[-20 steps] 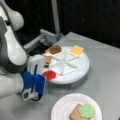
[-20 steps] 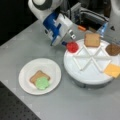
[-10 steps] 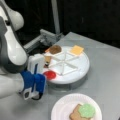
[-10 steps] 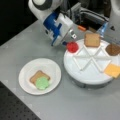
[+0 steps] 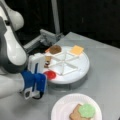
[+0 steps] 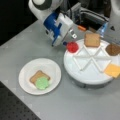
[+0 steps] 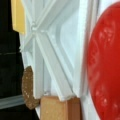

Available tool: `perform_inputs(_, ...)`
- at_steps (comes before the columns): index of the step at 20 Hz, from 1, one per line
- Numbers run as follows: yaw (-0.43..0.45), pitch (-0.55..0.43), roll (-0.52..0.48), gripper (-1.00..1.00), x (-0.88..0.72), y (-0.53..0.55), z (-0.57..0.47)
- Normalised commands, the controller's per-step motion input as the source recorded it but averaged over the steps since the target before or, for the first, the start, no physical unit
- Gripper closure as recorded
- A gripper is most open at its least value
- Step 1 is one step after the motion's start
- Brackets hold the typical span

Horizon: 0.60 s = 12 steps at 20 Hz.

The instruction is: Ingredient selection for cheeseburger or sandwich

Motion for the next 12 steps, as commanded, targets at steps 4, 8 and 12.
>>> perform_inputs(4,-0.039,0.021,0.135,-1.0,0.09,-0.02,0.03)
perform_inputs(8,-0.037,0.019,0.079,1.0,0.09,0.0,0.01)
perform_inputs(12,-0.038,0.027,0.012,1.0,0.09,0.03,-0.01)
